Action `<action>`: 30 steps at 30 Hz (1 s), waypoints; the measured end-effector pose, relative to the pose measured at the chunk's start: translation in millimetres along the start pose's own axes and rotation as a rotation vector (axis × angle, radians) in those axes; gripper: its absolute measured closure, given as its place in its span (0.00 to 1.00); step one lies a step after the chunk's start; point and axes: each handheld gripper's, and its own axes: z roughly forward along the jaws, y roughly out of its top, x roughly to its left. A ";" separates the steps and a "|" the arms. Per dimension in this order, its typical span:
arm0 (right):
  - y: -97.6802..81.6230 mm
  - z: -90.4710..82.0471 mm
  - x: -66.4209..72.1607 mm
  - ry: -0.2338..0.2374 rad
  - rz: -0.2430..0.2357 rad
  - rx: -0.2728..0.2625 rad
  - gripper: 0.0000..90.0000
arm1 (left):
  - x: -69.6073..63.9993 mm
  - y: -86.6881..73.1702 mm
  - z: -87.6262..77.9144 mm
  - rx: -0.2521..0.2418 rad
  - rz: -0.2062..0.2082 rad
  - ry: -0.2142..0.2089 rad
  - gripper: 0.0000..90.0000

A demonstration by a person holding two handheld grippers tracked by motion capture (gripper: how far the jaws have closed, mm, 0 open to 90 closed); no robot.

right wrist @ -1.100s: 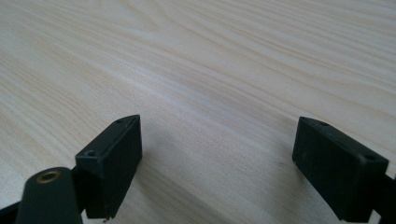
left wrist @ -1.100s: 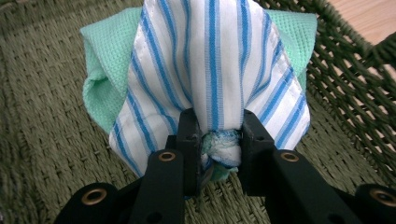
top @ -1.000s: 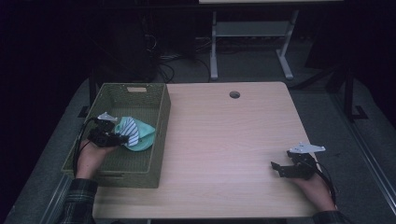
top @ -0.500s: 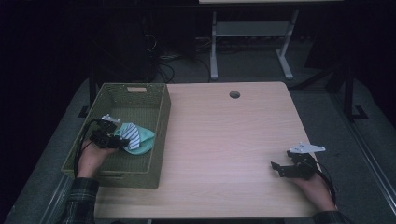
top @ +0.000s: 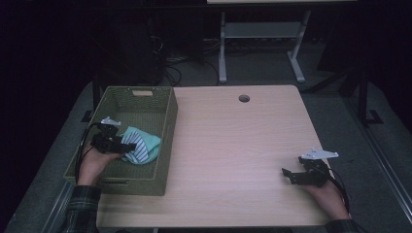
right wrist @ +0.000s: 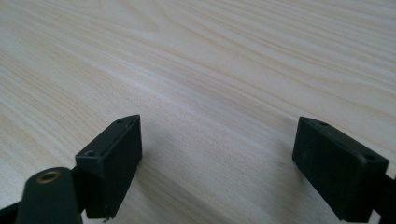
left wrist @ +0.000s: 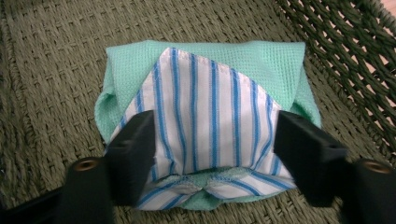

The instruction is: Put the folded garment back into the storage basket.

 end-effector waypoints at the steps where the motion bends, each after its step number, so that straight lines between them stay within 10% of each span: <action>1: 0.0 0.0 0.0 0.000 0.001 0.000 0.17 | -0.1 0.1 0.2 0.001 0.006 -0.002 0.25; 30: 0.0 0.0 0.1 0.000 0.000 0.000 0.17 | -22.9 29.6 -32.8 -0.076 0.034 -0.051 0.16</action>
